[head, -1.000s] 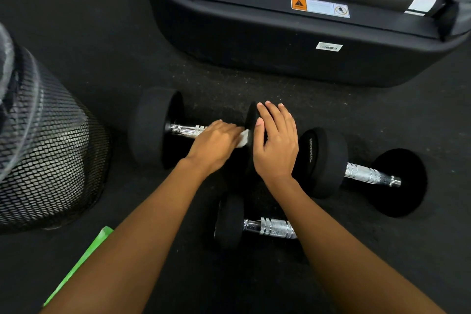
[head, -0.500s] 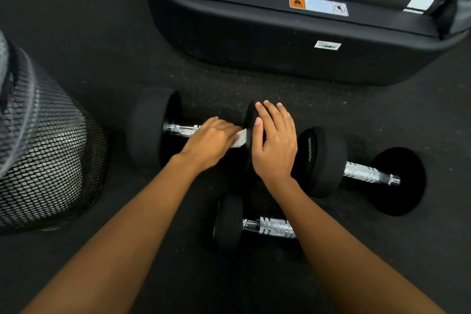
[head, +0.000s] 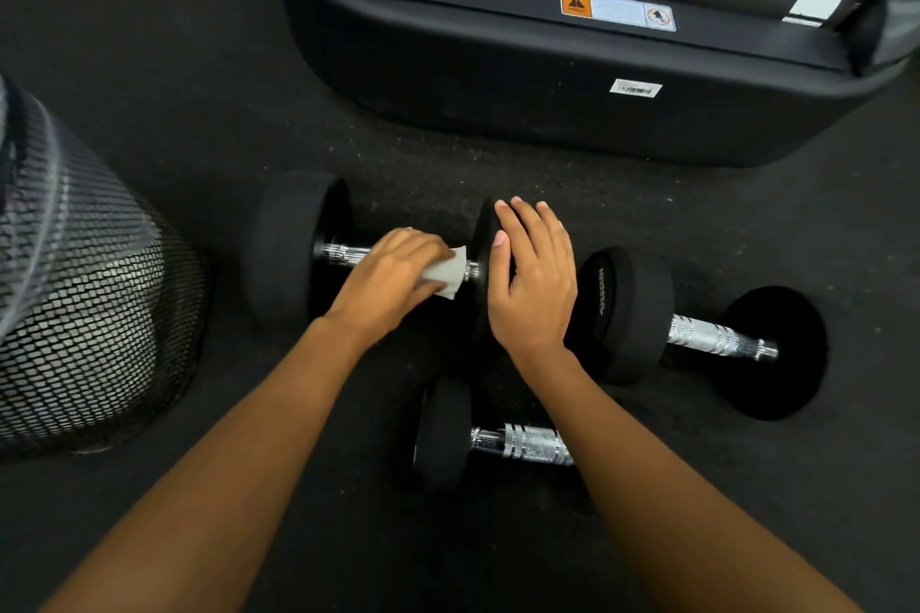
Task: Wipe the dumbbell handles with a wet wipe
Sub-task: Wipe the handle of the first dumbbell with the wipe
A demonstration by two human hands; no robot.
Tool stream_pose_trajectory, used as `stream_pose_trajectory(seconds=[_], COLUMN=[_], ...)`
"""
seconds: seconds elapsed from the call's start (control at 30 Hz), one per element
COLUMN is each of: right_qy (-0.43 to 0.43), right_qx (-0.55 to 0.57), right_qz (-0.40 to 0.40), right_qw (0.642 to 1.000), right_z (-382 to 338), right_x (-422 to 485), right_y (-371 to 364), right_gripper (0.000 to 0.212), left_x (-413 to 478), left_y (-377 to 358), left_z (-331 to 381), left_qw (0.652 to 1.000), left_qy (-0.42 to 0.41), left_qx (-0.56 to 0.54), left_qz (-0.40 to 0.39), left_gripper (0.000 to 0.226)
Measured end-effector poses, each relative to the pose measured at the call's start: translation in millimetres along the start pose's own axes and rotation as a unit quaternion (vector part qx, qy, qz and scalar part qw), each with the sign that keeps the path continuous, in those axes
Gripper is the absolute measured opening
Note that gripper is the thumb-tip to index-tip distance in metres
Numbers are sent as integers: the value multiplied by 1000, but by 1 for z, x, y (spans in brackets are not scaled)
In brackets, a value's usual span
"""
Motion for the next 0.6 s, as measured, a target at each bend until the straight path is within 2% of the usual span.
stream_pose_trajectory(seconds=[0.23, 0.6], right_qy=[-5, -7], right_qx=[-3, -3], right_qz=[-6, -3], right_qw=[1000, 1000], right_z=[-1, -1], right_x=[0, -2], right_y=[0, -1], right_gripper=[39, 39], left_x=[12, -6], left_y=[-11, -1], left_z=[20, 12], left_qw=[999, 998], left_qy=[2, 10], left_qx=[32, 29], left_qz=[20, 55], left_gripper=[33, 30])
Point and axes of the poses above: each hand's wrist, its own x-axis towards the middle knuckle, its own y-axis out of the back of the hand, z = x × y, the point moved 4 cm from there along x, towards the middle knuckle, and after that the axes turned 12 degrees about -z, right-handed, at the moved point
